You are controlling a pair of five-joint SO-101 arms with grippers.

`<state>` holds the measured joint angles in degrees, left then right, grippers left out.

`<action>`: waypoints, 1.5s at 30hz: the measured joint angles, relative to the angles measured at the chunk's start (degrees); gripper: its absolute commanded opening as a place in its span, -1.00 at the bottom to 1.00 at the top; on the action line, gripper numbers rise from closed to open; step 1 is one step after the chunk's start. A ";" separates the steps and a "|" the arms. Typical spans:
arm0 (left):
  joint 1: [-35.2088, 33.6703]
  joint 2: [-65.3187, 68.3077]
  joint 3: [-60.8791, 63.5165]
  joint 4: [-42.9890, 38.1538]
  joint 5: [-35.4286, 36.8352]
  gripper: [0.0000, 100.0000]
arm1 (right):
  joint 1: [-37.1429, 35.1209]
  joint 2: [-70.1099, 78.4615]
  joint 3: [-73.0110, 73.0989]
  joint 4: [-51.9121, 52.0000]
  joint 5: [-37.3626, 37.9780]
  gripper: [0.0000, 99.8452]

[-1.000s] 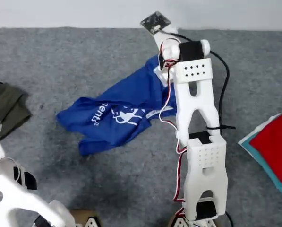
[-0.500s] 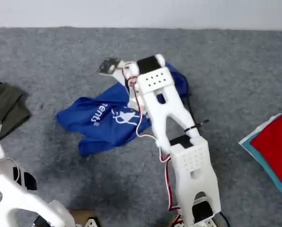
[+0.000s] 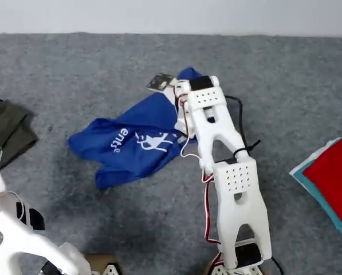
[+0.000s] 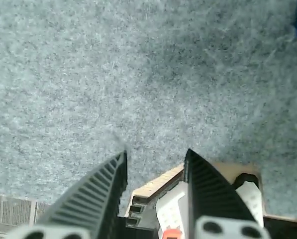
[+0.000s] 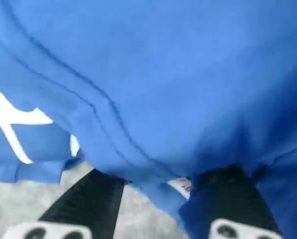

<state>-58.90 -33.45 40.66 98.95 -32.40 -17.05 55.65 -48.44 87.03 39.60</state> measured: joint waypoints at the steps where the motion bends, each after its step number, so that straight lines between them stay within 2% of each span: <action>1: 0.00 0.00 0.00 0.00 0.00 -0.65 | 0.00 0.18 0.00 -0.35 0.09 -0.89; 2: 0.00 0.00 0.00 0.00 0.00 -0.65 | 0.18 0.26 -0.09 -0.62 0.09 -0.99; 5: 0.00 0.00 0.00 0.00 0.00 -0.65 | 0.35 0.26 -0.09 -1.32 0.09 -0.94; 12: 0.00 0.00 0.00 0.00 0.00 -0.65 | -0.70 -1.93 -4.84 1.41 0.09 -0.98; 23: 0.00 0.00 0.00 0.00 0.00 -0.65 | -14.33 -3.34 -25.41 3.69 0.09 -0.96; 25: 0.00 0.00 0.00 0.00 0.00 -0.65 | -15.38 -3.34 -25.49 1.76 0.09 -0.85; 28: 0.00 0.00 0.00 0.00 0.00 -0.65 | -15.38 -3.60 -22.15 -1.58 0.09 -0.61; 34: 0.00 0.00 0.00 0.00 0.00 -0.65 | -15.03 -3.78 -18.64 -1.32 -0.62 -0.61; 41: 0.00 0.00 1.76 0.00 -1.05 -0.65 | -13.01 -3.87 -26.81 8.97 -2.55 -0.61; 45: 0.00 0.00 1.76 0.00 -1.58 -0.65 | -12.04 -3.60 -26.81 13.54 -6.51 -0.61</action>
<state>-58.90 -33.45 42.42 98.95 -33.98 -29.10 52.04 -75.25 100.57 33.10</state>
